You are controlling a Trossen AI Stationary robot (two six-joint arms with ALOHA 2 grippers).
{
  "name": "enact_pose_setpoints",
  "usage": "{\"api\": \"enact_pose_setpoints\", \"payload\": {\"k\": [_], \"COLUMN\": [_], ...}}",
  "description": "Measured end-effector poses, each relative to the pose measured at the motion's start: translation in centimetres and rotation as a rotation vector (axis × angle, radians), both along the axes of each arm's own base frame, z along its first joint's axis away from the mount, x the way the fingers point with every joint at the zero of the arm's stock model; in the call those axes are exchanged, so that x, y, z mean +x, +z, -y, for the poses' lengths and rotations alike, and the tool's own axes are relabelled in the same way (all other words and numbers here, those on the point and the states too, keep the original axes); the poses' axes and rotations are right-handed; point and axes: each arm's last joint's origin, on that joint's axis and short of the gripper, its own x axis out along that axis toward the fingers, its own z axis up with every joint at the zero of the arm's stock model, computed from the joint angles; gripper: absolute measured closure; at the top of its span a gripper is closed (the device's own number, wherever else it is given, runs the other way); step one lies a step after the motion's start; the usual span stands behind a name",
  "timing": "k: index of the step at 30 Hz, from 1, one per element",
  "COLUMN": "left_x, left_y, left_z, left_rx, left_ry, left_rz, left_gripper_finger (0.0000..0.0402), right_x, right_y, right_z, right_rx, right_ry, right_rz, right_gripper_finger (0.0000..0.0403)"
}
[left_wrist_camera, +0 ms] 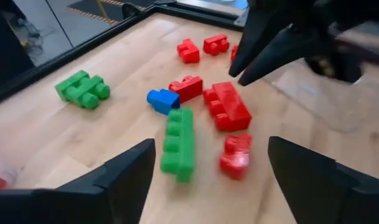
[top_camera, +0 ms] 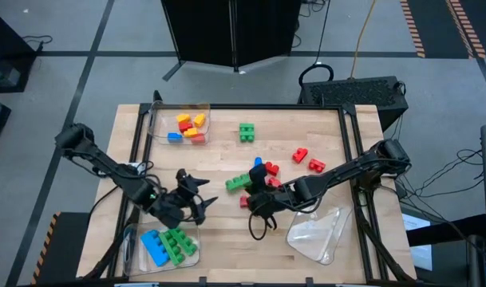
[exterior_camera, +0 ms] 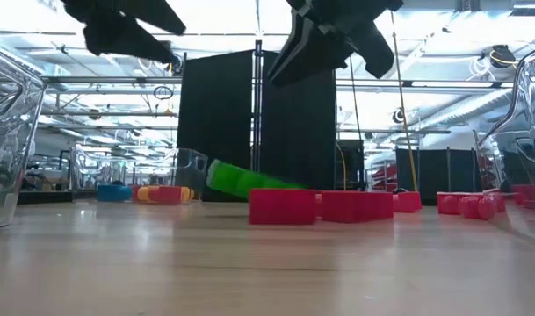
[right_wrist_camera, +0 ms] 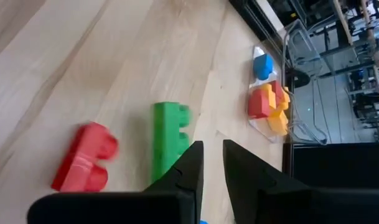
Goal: Sort blocks by size
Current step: Put the four-stud green game piece into the bottom left transparent bin
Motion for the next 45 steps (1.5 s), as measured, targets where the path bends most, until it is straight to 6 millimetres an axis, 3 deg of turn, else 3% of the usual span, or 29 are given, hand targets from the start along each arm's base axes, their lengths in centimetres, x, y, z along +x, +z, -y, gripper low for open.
{"api": "enact_pose_setpoints", "payload": {"k": [7,13,20,26,31,38,45], "left_x": [0.8,0.7,0.7,0.6,0.8,0.7,0.4], "left_y": [-0.5,-0.5,-0.6,-0.7,-0.7,-0.7,-1.1], "left_z": [-0.8,-0.8,-0.8,-0.9,-1.2,-1.0,-1.2], "left_rx": [0.026,0.018,0.003,0.006,0.006,-0.017,-0.008], "left_ry": [0.008,0.003,-0.017,-0.019,-0.007,-0.035,-0.018], "left_rz": [-0.043,-0.044,-0.063,-0.077,-0.078,-0.093,-0.131], "left_gripper_finger": [0.0057,0.0057,0.0057,0.0057,0.0057,0.0057,0.0057], "right_x": [0.1,1.9,3.8,5.0,6.9,8.0,7.8], "right_y": [-0.2,-1.5,-5.5,-7.2,-8.0,-9.5,-9.9], "right_z": [0.8,5.0,10.0,11.9,13.3,14.4,14.6], "right_rx": [0.033,0.305,0.365,0.333,0.402,0.419,0.452], "right_ry": [-0.011,-0.012,-0.023,-0.017,-0.020,-0.051,-0.092], "right_rz": [-0.025,-0.060,-0.153,-0.253,-0.361,-0.498,-0.531], "right_gripper_finger": [0.0375,0.0355,0.0255,0.0151,0.0103,0.0110,0.0178]}}
